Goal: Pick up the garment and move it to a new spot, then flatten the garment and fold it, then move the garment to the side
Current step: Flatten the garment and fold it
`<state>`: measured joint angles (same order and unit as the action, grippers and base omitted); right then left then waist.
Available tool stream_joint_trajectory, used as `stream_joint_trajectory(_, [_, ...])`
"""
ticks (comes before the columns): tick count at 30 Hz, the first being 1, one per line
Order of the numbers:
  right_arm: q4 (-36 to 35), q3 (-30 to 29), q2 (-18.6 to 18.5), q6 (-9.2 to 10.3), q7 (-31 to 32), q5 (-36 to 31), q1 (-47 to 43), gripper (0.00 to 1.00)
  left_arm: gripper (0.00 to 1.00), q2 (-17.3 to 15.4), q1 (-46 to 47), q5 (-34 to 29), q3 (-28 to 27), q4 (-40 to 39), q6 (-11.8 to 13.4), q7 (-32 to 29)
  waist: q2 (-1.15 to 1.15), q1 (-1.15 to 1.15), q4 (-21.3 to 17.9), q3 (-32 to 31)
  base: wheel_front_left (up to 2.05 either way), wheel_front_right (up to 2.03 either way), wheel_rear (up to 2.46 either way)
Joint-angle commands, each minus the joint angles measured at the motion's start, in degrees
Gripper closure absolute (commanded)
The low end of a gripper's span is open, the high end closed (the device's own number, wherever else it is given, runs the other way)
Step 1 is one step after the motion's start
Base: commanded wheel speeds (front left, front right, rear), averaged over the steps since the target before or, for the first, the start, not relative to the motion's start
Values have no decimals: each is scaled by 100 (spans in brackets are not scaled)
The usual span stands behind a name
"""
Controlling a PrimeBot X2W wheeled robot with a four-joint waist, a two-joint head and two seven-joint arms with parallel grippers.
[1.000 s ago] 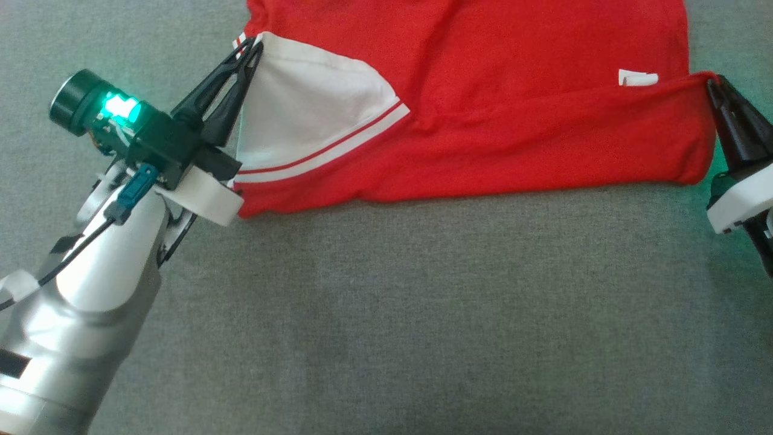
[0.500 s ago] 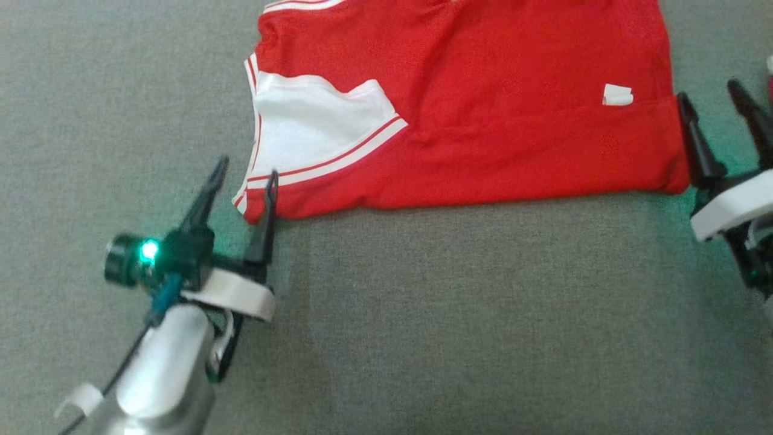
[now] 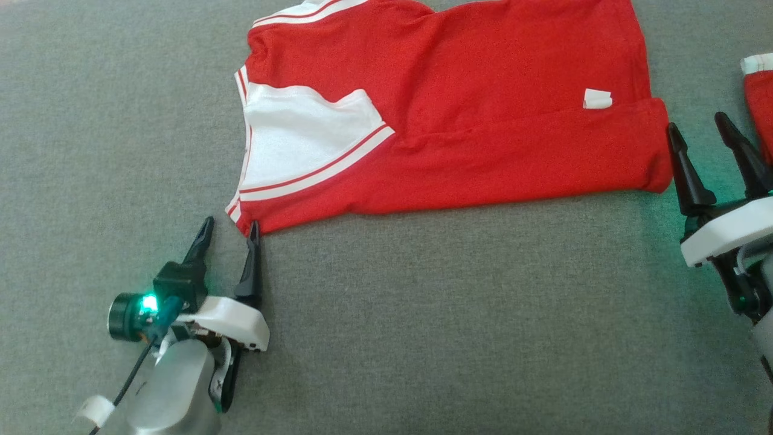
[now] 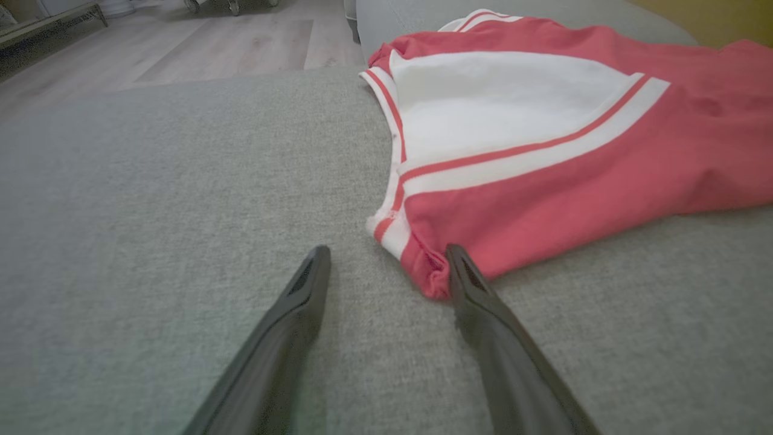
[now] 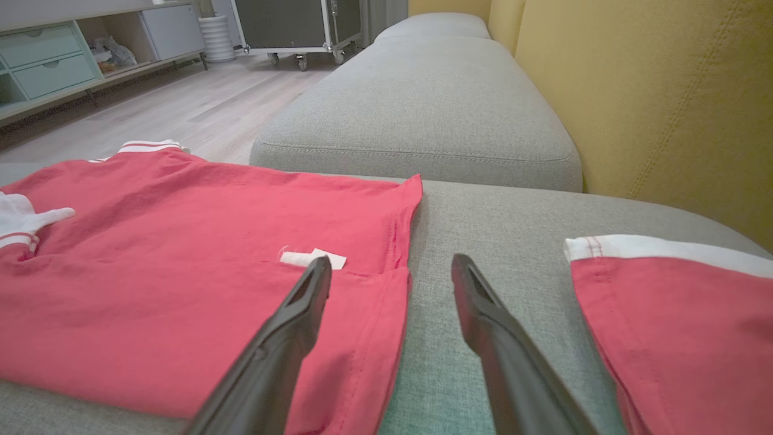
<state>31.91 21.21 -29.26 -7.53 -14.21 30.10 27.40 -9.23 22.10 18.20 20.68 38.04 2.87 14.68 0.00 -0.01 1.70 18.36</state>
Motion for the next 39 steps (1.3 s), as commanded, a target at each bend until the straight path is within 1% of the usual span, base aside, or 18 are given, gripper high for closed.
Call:
stream_joint_trajectory(1, [-126, -3, -77, 4, -78, -26, -128, 0, 6, -73, 139, 46, -146, 84, -49, -61, 0, 1, 3, -9, 0, 0, 0])
stream_joint_trajectory(2, [-100, 0, -69, 4, -78, -17, -143, 0, 53, -64, 167, 51, -117, 153, -91, -81, 0, 1, 6, -20, 0, 0, 0])
stream_joint_trajectory(3, [-64, 7, -64, 4, -78, -1, -157, 0, 82, -47, 191, 71, -97, 213, -141, -93, 0, 1, 13, -37, 0, 0, 0])
stream_joint_trajectory(4, [-18, 20, -62, 4, -78, 19, -167, 0, 100, -35, 216, 89, -73, 272, -206, -98, 0, 1, 21, -53, 0, 0, 0])
stream_joint_trajectory(6, [127, 42, -38, 4, -72, 104, -182, 0, 100, -14, 251, 109, -21, 346, -321, -90, 0, 1, 46, -107, 0, 0, 0])
stream_joint_trajectory(9, [302, 67, 1, 4, 55, 247, -189, 0, 100, -8, 270, 111, 0, 328, -386, -56, 0, 1, 76, -165, 0, 0, 0])
stream_joint_trajectory(13, [548, 69, 95, 4, 359, 709, -196, 0, 100, -52, 273, 41, 13, 126, -399, 1, 0, 1, 172, -255, 0, 0, 0])
stream_joint_trajectory(19, [787, 277, 104, 4, 931, 987, -178, 0, 100, -131, 234, -45, 6, -246, -375, 24, 0, 1, 271, -274, 0, 0, 0])
stream_joint_trajectory(20, [803, 325, 104, 4, 1029, 1016, -174, 10, 100, -135, 225, -54, 8, -291, -368, 25, 0, 1, 281, -268, 0, 0, 0])
stream_joint_trajectory(21, [813, 361, 98, 4, 1117, 1052, -170, 35, 100, -139, 217, -63, 12, -330, -361, 26, 0, 1, 290, -263, 0, 0, 0])
stream_joint_trajectory(22, [819, 387, 84, 4, 1182, 1081, -162, 91, 100, -143, 209, -70, 15, -362, -353, 27, 0, 1, 299, -260, 0, 0, 0])
stream_joint_trajectory(23, [824, 411, 66, 4, 1237, 1098, -156, 100, 100, -148, 200, -76, 16, -390, -346, 27, 0, 1, 305, -259, 0, 0, 0])
stream_joint_trajectory(27, [765, 445, -58, 4, 1335, 1150, -165, 100, 100, -198, 129, -101, 15, -514, -318, 29, 0, 1, 315, -310, 0, 0, 0])
stream_joint_trajectory(31, [665, 456, -232, 4, 1362, 1179, -320, 100, 100, -256, -97, -97, 13, -720, -287, 30, 0, 1, 306, -486, 0, 0, 0])
stream_joint_trajectory(39, [245, 449, -547, 4, 1446, 1278, -1119, 100, 100, -442, -1035, 34, 45, -1306, -255, 3, 0, 1, 277, -840, 0, 0, 0])
